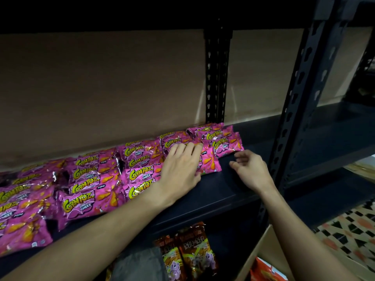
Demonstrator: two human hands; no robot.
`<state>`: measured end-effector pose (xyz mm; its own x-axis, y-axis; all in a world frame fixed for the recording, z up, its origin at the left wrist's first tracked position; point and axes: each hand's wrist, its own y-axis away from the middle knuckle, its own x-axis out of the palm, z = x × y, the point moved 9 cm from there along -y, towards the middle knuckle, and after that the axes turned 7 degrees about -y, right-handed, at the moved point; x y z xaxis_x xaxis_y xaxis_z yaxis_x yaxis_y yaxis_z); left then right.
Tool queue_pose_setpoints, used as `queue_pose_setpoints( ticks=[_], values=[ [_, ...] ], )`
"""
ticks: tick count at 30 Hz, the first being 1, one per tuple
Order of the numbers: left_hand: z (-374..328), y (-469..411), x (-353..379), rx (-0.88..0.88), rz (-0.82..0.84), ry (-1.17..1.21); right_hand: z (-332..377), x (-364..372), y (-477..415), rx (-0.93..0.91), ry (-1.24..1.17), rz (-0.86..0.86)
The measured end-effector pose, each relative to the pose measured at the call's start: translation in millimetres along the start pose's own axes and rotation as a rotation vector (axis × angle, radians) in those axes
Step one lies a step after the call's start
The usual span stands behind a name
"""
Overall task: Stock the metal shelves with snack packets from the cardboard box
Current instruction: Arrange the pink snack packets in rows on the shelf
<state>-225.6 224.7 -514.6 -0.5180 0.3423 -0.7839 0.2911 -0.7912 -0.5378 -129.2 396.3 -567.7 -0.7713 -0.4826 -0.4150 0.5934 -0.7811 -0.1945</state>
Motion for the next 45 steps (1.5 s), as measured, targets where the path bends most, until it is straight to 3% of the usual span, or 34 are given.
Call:
queue_pose_setpoints(
  ticks=[11,21,30,39,45],
  values=[
    [-18,2,3,0.081,0.026,-0.047,11,23,26,-0.141,0.159,0.097],
    [-12,-3,8,0.095,0.013,-0.047,17,34,16,-0.116,0.277,-0.006],
    [-5,-8,13,0.115,0.156,0.021,15,35,17,-0.113,0.213,0.058],
    [2,2,-7,0.113,0.116,0.11,13,32,19,-0.084,0.17,0.102],
    [33,29,-32,0.016,0.115,0.202,15,29,26,-0.1,0.178,0.17]
  ],
)
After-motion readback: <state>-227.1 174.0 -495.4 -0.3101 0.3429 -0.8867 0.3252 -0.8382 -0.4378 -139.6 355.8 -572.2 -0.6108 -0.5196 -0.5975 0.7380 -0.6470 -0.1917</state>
